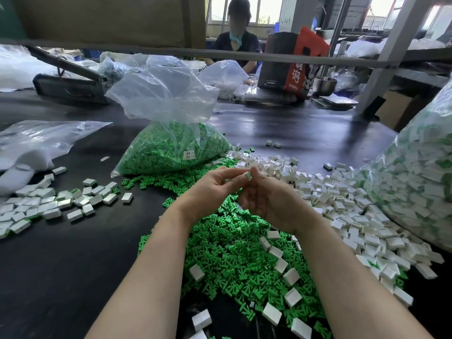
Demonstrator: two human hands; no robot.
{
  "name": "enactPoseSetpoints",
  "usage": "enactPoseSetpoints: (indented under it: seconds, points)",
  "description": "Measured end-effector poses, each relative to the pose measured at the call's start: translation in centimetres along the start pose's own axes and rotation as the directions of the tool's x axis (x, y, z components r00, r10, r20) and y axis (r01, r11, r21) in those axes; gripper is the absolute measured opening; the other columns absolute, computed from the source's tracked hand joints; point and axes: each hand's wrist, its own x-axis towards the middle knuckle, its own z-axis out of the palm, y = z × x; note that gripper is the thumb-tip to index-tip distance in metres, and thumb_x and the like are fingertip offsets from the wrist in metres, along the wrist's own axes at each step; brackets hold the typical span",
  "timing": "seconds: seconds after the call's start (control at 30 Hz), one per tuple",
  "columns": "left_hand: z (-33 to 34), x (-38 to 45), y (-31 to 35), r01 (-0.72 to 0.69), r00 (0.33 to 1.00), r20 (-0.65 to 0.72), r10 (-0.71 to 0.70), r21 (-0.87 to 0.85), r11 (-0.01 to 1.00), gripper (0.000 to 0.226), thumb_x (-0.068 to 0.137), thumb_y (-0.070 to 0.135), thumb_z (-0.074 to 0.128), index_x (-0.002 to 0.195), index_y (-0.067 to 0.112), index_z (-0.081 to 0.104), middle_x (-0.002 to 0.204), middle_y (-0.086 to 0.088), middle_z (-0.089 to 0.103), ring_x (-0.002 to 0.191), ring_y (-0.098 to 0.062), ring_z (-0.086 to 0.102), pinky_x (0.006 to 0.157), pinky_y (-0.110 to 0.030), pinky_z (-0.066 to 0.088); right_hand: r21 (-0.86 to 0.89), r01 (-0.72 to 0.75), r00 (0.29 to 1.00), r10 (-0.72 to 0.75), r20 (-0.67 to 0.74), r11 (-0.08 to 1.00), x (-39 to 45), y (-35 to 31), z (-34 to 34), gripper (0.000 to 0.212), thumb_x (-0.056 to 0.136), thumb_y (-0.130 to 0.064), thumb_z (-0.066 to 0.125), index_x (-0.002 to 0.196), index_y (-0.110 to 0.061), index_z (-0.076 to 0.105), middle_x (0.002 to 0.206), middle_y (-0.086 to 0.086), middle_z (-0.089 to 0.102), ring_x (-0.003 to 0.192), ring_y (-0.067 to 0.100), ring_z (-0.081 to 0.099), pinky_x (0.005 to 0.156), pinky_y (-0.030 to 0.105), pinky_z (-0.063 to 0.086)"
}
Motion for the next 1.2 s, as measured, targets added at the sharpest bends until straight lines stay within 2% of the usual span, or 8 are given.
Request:
enactPoseSetpoints:
  seconds: [0.1, 0.2, 0.37, 0.5, 0.67, 0.83, 1.03, 1.2]
  points:
    - [0.3, 0.2, 0.2, -0.029, 0.999, -0.033, 0.029, -0.020, 0.999, 0.019, 0.094, 0.021, 0.062, 0.111, 0.024, 0.070, 0.100, -0.005, 0.072, 0.082, 0.002, 0.068, 0.073, -0.008, 0.048, 0.054, 0.022, 0.999, -0.021, -0.028, 0.998, -0.1, 0.1, -0.1, 0.051, 0.090, -0.050, 0.048, 0.110, -0.004, 0.059, 0.068, 0.006, 0.062, 0.065, 0.018, 0.047, 0.052, 0.019, 0.036]
    - [0.5, 0.5, 0.3, -0.053, 0.993, -0.105, 0.056, 0.027, 0.998, 0.014, 0.093, 0.016, 0.064, 0.105, 0.011, 0.070, 0.085, -0.010, 0.064, 0.056, 0.004, 0.057, 0.055, -0.006, 0.041, 0.079, 0.032, 0.999, -0.029, -0.037, 0.996, -0.2, 0.1, -0.2, 0.061, 0.090, -0.048, 0.050, 0.126, 0.000, 0.057, 0.069, 0.006, 0.062, 0.065, 0.016, 0.051, 0.054, 0.017, 0.041]
    - [1.0, 0.7, 0.5, -0.045, 0.974, -0.216, 0.063, 0.086, 0.995, 0.003, 0.089, 0.013, 0.065, 0.088, 0.013, 0.068, 0.077, -0.005, 0.059, 0.056, -0.001, 0.056, 0.056, -0.014, 0.043, 0.035, 0.047, 0.996, -0.045, -0.073, 0.998, -0.1, 0.2, -0.2, 0.064, 0.088, -0.047, 0.053, 0.122, 0.007, 0.056, 0.071, 0.009, 0.064, 0.065, 0.018, 0.050, 0.052, 0.017, 0.040]
    - [1.7, 0.7, 0.8, -0.052, 0.960, -0.268, 0.078, 0.102, 0.993, 0.006, 0.086, 0.007, 0.064, 0.081, 0.010, 0.064, 0.066, -0.004, 0.059, 0.051, -0.003, 0.055, 0.053, -0.018, 0.046, 0.001, 0.051, 0.994, -0.051, -0.096, 0.999, 0.0, 0.3, -0.4, 0.043, 0.087, -0.046, 0.055, 0.099, -0.006, 0.064, 0.071, 0.008, 0.065, 0.066, 0.018, 0.048, 0.054, 0.017, 0.040]
    - [2.5, 0.8, 1.1, -0.060, 0.944, -0.324, 0.062, 0.016, 0.998, 0.010, 0.083, 0.000, 0.061, 0.076, 0.007, 0.061, 0.063, -0.006, 0.057, 0.051, -0.012, 0.054, 0.050, -0.025, 0.049, -0.062, 0.074, 0.992, -0.080, -0.100, 0.995, 0.0, 0.4, -0.4, 0.047, 0.086, -0.046, 0.056, 0.109, -0.006, 0.062, 0.070, 0.005, 0.061, 0.065, 0.016, 0.043, 0.056, 0.022, 0.030]
    - [3.2, 0.9, 0.8, -0.081, 0.932, -0.360, 0.043, -0.093, 0.992, 0.015, 0.081, -0.004, 0.060, 0.071, 0.007, 0.059, 0.046, 0.007, 0.055, 0.040, -0.006, 0.051, 0.042, -0.016, 0.041, -0.116, 0.096, 0.987, -0.110, -0.119, 0.989, 0.0, 0.5, -0.7, 0.060, 0.090, -0.044, 0.053, 0.117, 0.009, 0.055, 0.068, 0.003, 0.061, 0.062, 0.014, 0.043, 0.056, 0.025, 0.027]
    - [3.8, 1.1, 0.2, -0.077, 0.936, -0.351, 0.022, -0.143, 0.987, 0.008, 0.069, 0.016, 0.061, 0.070, 0.010, 0.057, 0.047, -0.001, 0.057, 0.043, -0.020, 0.053, 0.047, -0.028, 0.046, -0.144, 0.096, 0.983, -0.116, -0.143, 0.985, -0.1, 0.9, -1.0, 0.059, 0.089, -0.046, 0.054, 0.115, 0.007, 0.057, 0.066, 0.000, 0.059, 0.060, 0.010, 0.047, 0.052, 0.019, 0.032]
    - [4.1, 1.2, -0.2, -0.082, 0.921, -0.388, 0.013, -0.162, 0.983, 0.023, 0.081, 0.002, 0.063, 0.064, 0.013, 0.055, 0.047, 0.004, 0.054, 0.042, -0.010, 0.050, 0.046, -0.018, 0.042, -0.102, 0.108, 0.983, -0.121, -0.135, 0.989, 0.1, 1.3, -1.2, 0.049, 0.092, -0.042, 0.057, 0.112, 0.002, 0.059, 0.067, -0.008, 0.058, 0.058, 0.005, 0.048, 0.051, 0.015, 0.037]
